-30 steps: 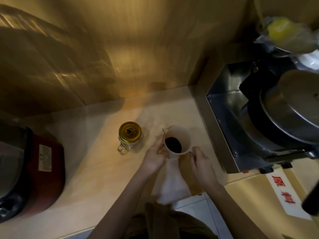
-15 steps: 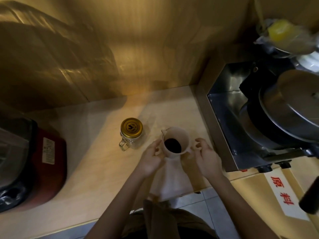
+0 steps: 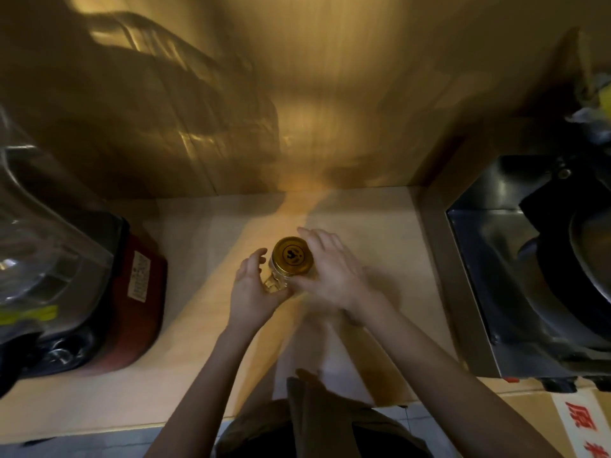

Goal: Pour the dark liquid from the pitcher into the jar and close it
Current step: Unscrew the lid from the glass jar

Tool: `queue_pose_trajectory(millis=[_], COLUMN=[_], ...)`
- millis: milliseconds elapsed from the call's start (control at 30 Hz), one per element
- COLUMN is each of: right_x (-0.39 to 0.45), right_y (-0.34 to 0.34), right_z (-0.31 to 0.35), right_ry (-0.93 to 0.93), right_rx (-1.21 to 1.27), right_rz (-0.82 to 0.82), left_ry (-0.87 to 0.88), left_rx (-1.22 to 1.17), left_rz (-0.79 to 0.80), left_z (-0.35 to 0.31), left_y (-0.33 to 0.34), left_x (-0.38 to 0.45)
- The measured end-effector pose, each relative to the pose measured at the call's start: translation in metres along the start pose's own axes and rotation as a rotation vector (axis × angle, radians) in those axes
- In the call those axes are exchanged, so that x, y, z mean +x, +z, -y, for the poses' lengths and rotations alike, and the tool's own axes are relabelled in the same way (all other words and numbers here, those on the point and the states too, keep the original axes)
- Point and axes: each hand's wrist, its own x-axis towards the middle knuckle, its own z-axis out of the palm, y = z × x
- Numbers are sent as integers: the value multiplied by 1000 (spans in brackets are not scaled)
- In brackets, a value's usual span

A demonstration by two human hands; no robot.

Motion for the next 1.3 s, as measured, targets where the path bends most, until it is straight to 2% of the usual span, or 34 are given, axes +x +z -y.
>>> queue_pose_trajectory(millis=[100, 167, 333, 433, 567, 633, 733, 933, 1300], right_x=[17, 26, 32, 41, 62, 76, 91, 102, 102], right_y=[8, 14, 6, -11, -25, -20, -5, 18, 25], right_z=[7, 7, -2, -11, -39, -58, -78, -104, -123], right_ry=[28, 12, -143, -76, 165, 283, 346, 265, 178], right_rx=[-39, -105, -122, 116, 692, 857, 752, 522, 381], right_rz=[93, 151, 139, 181, 184, 152, 104, 131, 210], left_ry=[-33, -48, -52, -25, -23, -20, -36, -51, -62], left_rx=[41, -16, -110, -149, -232, -249, -253, -265, -260], left_rz=[107, 150, 87, 57, 42, 47, 49, 50, 79], left_z=[7, 10, 16, 18, 18, 21, 25, 27, 28], left_y=[12, 19, 30, 32, 29, 30, 32, 33, 34], left_x=[10, 16, 18, 17, 18, 19, 19, 20, 21])
